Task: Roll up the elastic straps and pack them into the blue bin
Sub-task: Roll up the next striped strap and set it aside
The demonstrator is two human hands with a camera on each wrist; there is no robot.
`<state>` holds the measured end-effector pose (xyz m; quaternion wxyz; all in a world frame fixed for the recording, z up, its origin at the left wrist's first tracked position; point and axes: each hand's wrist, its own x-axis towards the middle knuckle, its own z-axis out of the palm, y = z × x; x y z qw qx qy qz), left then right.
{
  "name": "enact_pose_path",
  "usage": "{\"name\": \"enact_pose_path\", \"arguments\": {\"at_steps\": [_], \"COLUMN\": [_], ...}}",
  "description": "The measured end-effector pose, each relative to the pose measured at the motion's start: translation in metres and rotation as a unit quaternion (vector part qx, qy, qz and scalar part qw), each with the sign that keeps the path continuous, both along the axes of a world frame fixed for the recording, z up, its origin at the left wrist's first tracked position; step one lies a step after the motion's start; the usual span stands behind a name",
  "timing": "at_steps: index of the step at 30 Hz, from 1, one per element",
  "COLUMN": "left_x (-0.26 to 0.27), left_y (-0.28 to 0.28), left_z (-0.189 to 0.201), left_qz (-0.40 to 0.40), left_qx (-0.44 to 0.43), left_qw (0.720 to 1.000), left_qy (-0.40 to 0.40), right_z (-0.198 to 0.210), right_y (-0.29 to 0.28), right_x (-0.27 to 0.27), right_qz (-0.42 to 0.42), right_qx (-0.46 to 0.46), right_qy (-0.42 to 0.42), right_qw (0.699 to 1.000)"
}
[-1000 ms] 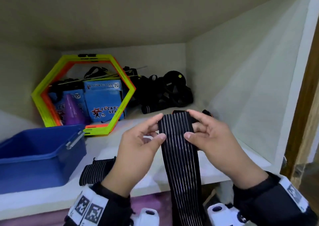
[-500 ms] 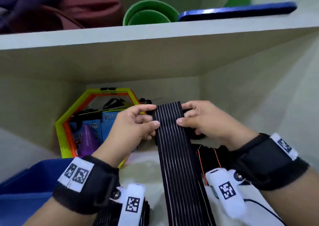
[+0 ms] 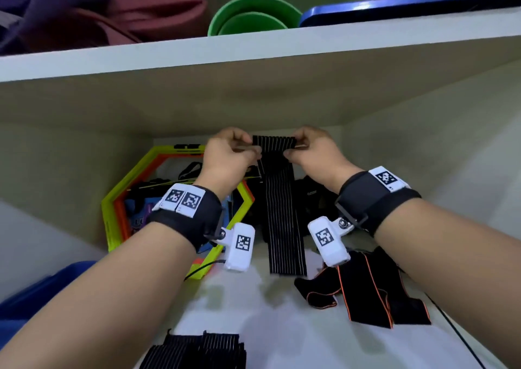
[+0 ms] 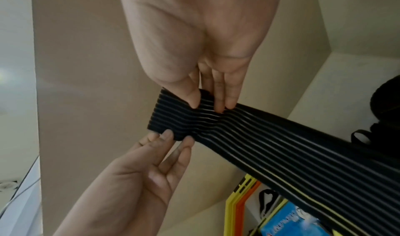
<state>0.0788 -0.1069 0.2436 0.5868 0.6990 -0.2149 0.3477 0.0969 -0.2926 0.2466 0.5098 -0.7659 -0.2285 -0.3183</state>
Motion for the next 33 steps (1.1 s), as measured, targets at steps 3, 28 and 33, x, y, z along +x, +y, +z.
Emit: {"name": "enact_pose_path", "arguments": {"at_steps": [3,28,33], "left_x": [0.0,-0.126,-0.148], "left_y": [0.001,0.007,0.009], "left_z": [-0.031,-0.266,-0.29], "left_qz": [0.037,-0.056,-0.004], "left_qx": [0.097,0.497,0.387], "left_qw": [0.994,0.855,0.907], "left_qy": [0.018,0.141,0.169], "right_z": [-0.029,-0.26,-0.286], "right_y": [-0.013,-0.052,-0.057], "right_x": [0.0,-0.124,-0.14], "right_qz": [0.021,0.097,0.098], "right_qx": [-0.052,-0.47,-0.35], "right_qy": [0.041,0.163,0.175], "right_qw": [0.998,0.862,0.915]}}
